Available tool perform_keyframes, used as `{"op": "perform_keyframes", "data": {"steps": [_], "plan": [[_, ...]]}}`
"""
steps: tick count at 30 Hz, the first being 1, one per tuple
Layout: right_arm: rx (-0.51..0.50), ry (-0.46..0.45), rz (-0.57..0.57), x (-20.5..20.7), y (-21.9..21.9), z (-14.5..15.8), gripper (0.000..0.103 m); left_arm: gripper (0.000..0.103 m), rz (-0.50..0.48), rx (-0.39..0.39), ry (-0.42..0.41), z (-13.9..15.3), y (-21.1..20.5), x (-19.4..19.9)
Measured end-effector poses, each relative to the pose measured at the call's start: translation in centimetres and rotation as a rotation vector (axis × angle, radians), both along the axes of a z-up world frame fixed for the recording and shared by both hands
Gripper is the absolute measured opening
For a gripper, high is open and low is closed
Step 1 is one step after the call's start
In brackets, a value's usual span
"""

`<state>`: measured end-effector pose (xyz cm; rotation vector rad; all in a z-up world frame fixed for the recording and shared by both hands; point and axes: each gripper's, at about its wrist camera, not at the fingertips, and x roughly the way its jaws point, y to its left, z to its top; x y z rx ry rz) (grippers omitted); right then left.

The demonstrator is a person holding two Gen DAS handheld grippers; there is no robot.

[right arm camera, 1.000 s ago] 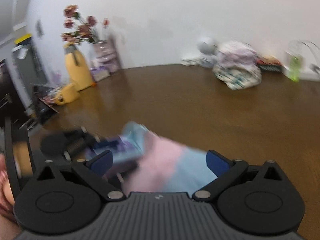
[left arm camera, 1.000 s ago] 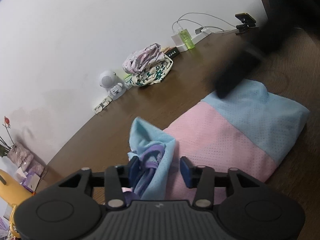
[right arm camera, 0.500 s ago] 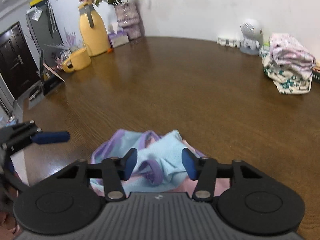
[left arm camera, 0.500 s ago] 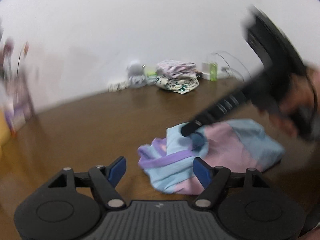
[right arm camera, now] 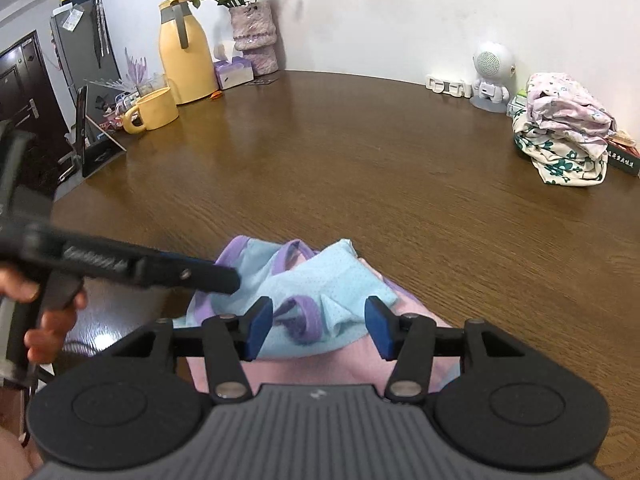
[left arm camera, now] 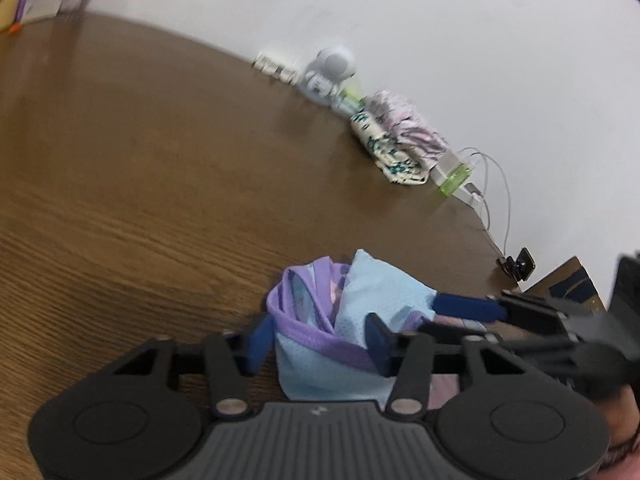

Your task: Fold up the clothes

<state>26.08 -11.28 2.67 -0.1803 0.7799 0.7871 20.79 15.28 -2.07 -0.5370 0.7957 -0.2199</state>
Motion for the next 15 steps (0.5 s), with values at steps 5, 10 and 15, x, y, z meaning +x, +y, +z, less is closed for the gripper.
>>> {"op": "perform_keyframes", "data": {"steps": [5,10,15], "plan": [[-0.009,0.000,0.003,-0.5,-1.2,-0.1,0.055,0.013,0.027,-0.045,0.004,-0.4,0.5,0.4],[0.014,0.024,-0.030,-0.4,-2.9,-0.6,0.058,0.002,-0.043,0.021,-0.071,0.3,-0.9,0.1],[0.042,0.054,-0.078,-0.3,-4.5,-1.5,0.058,0.002,-0.176,0.224,-0.230,2.8,-4.5,-1.5]]}}
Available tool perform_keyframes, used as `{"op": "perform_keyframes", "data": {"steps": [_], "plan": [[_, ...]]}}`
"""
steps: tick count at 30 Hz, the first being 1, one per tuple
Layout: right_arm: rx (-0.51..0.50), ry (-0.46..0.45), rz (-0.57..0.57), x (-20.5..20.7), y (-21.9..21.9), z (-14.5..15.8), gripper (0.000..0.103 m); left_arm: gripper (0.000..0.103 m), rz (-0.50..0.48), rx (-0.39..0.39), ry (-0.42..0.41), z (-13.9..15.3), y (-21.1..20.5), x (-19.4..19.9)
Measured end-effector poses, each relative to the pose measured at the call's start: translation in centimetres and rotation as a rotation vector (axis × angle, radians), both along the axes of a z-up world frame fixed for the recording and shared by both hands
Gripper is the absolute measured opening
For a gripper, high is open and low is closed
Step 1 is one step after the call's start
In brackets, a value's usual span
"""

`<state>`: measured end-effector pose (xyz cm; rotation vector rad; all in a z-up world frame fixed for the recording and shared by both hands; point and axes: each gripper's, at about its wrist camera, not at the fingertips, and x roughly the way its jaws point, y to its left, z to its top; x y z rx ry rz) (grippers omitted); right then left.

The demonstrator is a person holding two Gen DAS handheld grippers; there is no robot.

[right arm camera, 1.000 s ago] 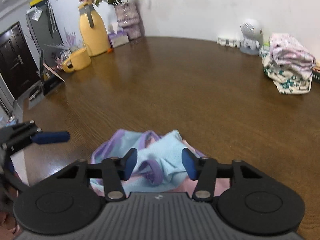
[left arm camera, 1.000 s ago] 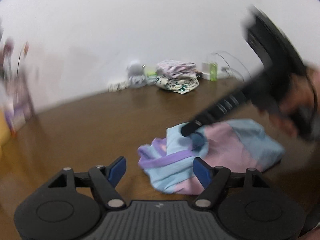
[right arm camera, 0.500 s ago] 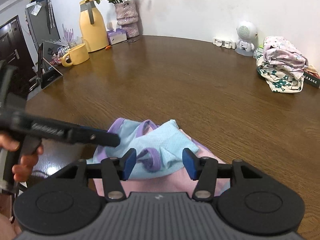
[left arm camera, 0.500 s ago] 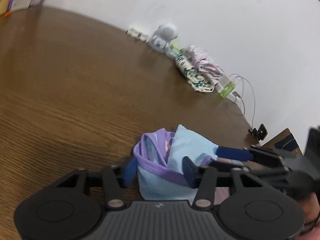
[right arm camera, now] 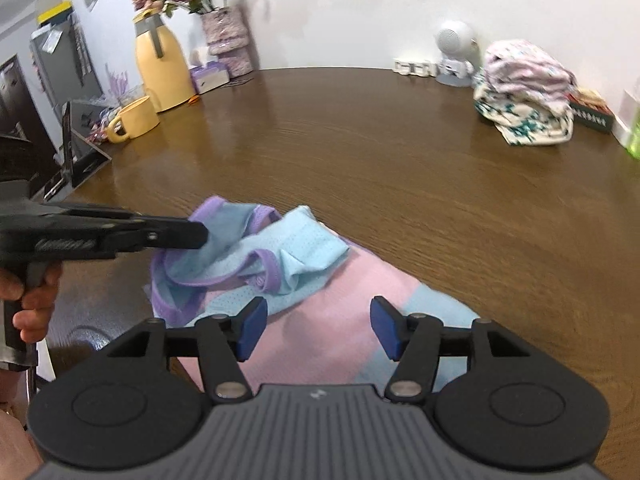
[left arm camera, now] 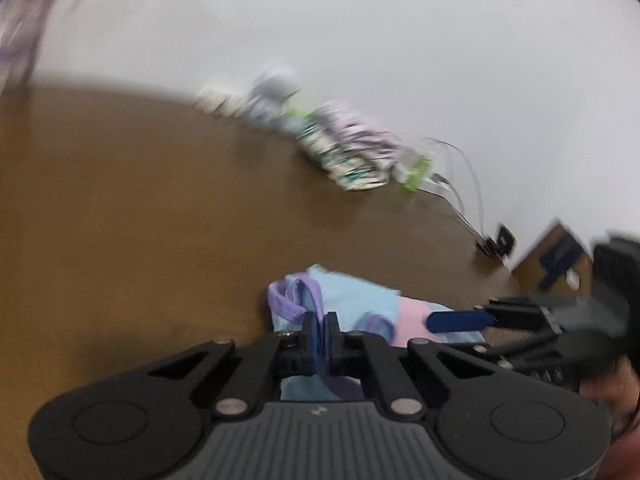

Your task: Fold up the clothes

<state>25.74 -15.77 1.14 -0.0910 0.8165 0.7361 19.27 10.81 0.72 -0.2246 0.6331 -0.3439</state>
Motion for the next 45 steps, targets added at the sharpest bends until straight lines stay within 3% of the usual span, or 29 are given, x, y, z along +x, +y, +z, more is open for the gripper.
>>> {"op": "perform_keyframes", "data": {"steps": [3,7,13,16,18,20,21,22,25,27,34,37,40,45], "plan": [[0.024,0.010,-0.026,-0.1,-1.0,-0.2,0.058,0.002,-0.115,0.180,-0.064,0.5,-3.6,-0.8],[0.060,0.006,-0.058,-0.3,-2.1,0.1,0.059,0.002,-0.204,0.350,-0.058,-1.0,-7.5,-0.9],[0.100,-0.013,-0.032,0.0,-1.8,1.1,0.058,0.004,-0.216,0.439,-0.035,-2.5,-9.2,-1.1],[0.115,-0.032,0.046,-0.1,0.2,1.6,0.048,0.011,-0.213,0.431,-0.028,-2.5,-9.5,-1.1],[0.101,-0.042,0.095,0.1,1.8,1.5,0.031,0.025,-0.226,0.421,-0.025,-2.5,-9.5,-1.3],[0.061,-0.035,0.108,0.6,2.9,0.8,0.023,0.034,-0.232,0.420,-0.028,-2.5,-9.9,-1.4],[0.037,-0.027,0.104,1.0,3.4,0.3,0.021,0.045,-0.236,0.415,-0.030,-2.4,-9.9,-1.5],[0.023,-0.010,0.099,1.4,3.5,-0.3,0.020,0.049,-0.241,0.410,-0.034,-2.4,-9.9,-1.8],[0.005,0.016,0.100,2.1,3.4,-1.6,0.017,0.054,-0.269,0.377,-0.046,-2.0,-9.1,-3.0],[0.009,0.012,0.107,2.0,3.2,-1.9,0.017,0.060,-0.261,0.315,-0.040,-1.5,-7.6,-3.9],[0.020,0.008,0.111,1.9,2.6,-2.2,0.017,0.060,-0.074,0.072,0.010,-0.5,-1.5,-4.1],[0.017,0.003,0.109,1.8,2.7,-2.2,0.018,0.057,-0.055,0.080,0.044,-1.0,-1.3,-3.5],[0.016,0.002,0.105,1.8,2.7,-2.1,0.018,0.045,-0.097,0.112,0.061,-1.7,-2.4,-3.2],[0.086,-0.005,0.111,0.0,1.1,0.0,0.026,0.045,-0.131,0.162,0.044,-2.4,-3.8,-3.5]]}}
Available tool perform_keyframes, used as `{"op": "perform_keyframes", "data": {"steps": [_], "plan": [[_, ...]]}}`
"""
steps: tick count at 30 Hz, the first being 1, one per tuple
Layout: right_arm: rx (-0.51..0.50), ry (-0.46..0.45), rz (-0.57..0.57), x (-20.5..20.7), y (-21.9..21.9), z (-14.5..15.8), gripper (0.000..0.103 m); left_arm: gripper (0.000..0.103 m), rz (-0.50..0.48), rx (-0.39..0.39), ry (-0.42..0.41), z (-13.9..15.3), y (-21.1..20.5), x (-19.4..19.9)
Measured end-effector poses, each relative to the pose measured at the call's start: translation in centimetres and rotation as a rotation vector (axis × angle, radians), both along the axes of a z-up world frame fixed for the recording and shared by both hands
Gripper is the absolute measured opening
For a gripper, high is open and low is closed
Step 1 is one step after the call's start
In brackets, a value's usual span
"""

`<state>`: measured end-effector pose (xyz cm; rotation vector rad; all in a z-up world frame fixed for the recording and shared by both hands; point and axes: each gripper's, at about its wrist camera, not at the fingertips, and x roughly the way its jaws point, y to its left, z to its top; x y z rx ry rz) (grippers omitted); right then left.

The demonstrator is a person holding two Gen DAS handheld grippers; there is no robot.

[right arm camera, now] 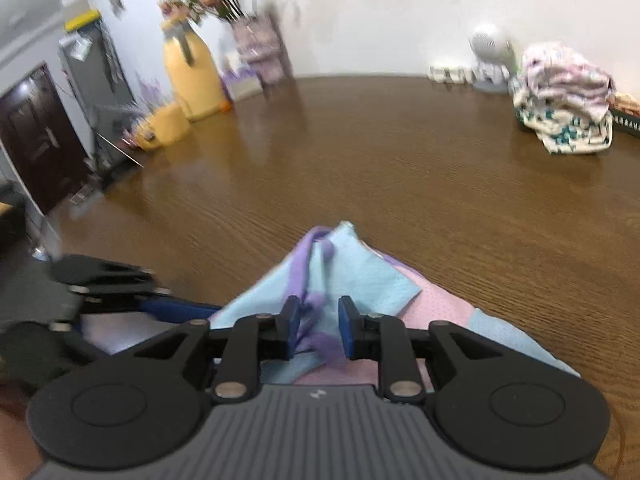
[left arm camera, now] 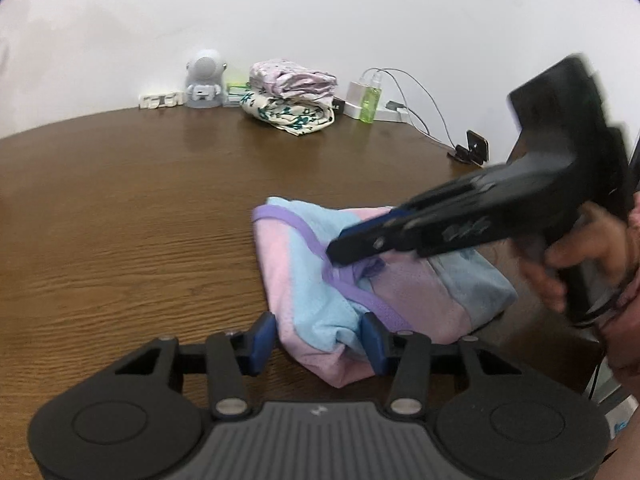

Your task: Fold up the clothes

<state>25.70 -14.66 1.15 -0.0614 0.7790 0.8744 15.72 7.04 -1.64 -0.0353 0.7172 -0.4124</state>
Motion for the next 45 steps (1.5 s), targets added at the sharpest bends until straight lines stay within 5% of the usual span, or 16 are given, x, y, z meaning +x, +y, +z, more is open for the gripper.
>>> {"op": "perform_keyframes", "data": {"steps": [3,10,14,19,24,27,31,35,41,45], "plan": [[0.015,-0.015,0.051,-2.3,-0.9,1.5,0.037,0.047,-0.003,-0.010,-0.010,0.3,0.3,-0.3],[-0.060,0.044,0.168,-4.8,1.1,-0.3,0.037,0.048,-0.045,0.029,-0.036,1.1,0.3,-1.5],[-0.148,-0.005,0.191,-5.5,2.4,-1.0,0.008,0.048,-0.057,0.074,-0.051,1.4,0.4,-2.4],[-0.267,-0.144,0.181,-6.8,1.8,0.8,0.007,0.048,-0.088,0.159,-0.065,1.0,-0.7,-2.2],[-0.319,-0.135,0.179,-7.3,1.7,0.0,0.007,0.041,-0.083,0.268,-0.091,0.1,-2.4,-1.7],[-0.310,-0.114,0.166,-7.1,1.5,-0.7,0.008,0.024,-0.084,0.291,-0.098,-0.1,-2.8,-1.7],[-0.285,-0.094,0.161,-7.0,0.9,-0.6,0.011,0.021,-0.093,0.313,-0.110,-0.2,-2.9,-2.1],[-0.152,-0.052,0.123,-6.5,-1.0,1.7,0.036,0.021,-0.103,0.339,-0.122,-0.2,-3.1,-2.2],[-0.063,-0.106,0.030,-4.6,-0.4,3.8,0.037,0.021,-0.124,0.403,-0.150,-0.3,-4.1,-2.5],[-0.095,-0.117,0.020,-2.8,1.8,2.0,0.034,0.021,-0.146,0.474,-0.181,-0.5,-5.0,-3.0]]}}
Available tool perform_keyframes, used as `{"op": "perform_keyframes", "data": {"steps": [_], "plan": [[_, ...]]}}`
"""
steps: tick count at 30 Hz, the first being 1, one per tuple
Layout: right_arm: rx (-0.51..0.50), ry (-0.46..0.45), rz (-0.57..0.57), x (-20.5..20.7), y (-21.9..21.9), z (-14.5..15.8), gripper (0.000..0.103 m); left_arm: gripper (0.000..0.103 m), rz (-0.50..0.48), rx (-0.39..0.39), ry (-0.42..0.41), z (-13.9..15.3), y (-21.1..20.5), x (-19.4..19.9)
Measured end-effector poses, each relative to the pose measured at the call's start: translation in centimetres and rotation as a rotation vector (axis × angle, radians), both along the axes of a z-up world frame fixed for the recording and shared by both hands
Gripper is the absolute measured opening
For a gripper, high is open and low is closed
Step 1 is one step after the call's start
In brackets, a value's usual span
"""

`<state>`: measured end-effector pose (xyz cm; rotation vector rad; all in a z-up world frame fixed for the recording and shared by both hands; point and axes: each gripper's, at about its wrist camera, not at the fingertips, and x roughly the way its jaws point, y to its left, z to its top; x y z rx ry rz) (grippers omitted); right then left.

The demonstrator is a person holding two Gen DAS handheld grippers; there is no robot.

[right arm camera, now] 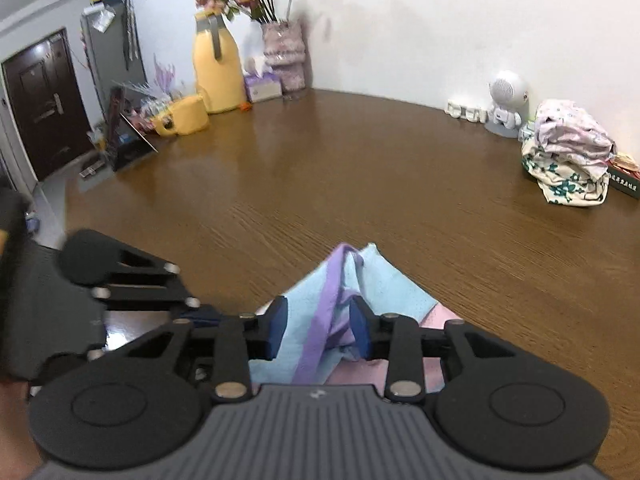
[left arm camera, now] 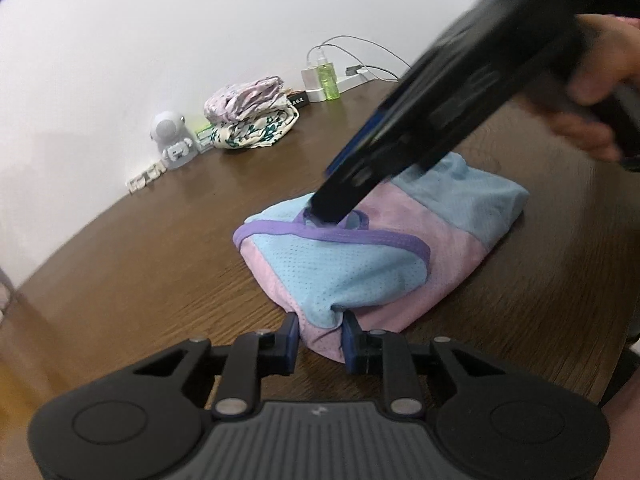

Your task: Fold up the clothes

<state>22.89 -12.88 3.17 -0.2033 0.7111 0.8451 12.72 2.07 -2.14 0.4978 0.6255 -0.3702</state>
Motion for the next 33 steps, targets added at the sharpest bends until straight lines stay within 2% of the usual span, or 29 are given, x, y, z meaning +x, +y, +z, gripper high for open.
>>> {"op": "perform_keyframes", "data": {"steps": [2,9,14,16,17,21,23,25,26,27,29,31,33], "plan": [[-0.016,0.008,-0.022,0.6,0.3,-1.1,0.034,0.021,-0.015,0.033,-0.013,-0.2,-0.4,-0.2],[0.101,0.106,-0.167,2.6,-2.6,-1.7,0.040,0.024,-0.017,0.046,-0.029,-0.4,-0.5,-0.2],[0.106,0.207,-0.183,4.6,-2.6,-2.9,0.041,0.024,-0.064,0.081,-0.071,-0.4,-1.0,-0.6],[0.112,0.236,-0.165,4.8,-2.5,-3.3,0.022,0.021,-0.087,0.099,-0.075,-0.6,-1.3,-0.6],[0.119,0.242,-0.149,4.6,-2.5,-3.3,0.005,0.017,-0.096,0.110,-0.073,-0.7,-1.4,-0.7],[0.054,0.161,-0.135,3.1,-2.9,-2.4,0.005,0.015,-0.116,0.130,-0.075,-0.9,-1.6,-0.7],[0.031,0.166,-0.146,3.0,-3.1,-2.6,0.006,0.015,-0.123,0.132,-0.076,-1.0,-1.7,-0.8],[0.052,0.159,-0.144,2.6,-3.1,-2.3,0.011,0.015,-0.124,0.130,-0.077,-1.0,-1.8,-0.8],[0.069,0.145,-0.139,2.2,-3.1,-1.9,0.017,0.017,-0.119,0.126,-0.076,-1.0,-1.7,-0.8],[0.090,0.123,-0.123,1.6,-2.9,-1.3,0.028,0.018,-0.113,0.121,-0.074,-1.0,-1.6,-0.7],[0.103,0.076,-0.084,0.4,-2.5,-0.3,0.039,0.019,-0.105,0.108,-0.067,-0.9,-1.4,-0.7],[0.086,0.052,-0.030,-0.5,-1.7,-0.1,0.039,0.019,-0.104,0.098,-0.063,-0.8,-1.0,-0.7],[0.022,0.055,-0.002,-0.7,-0.8,-1.1,0.036,0.025,-0.104,0.086,-0.058,-0.7,-0.7,-0.7]]}}
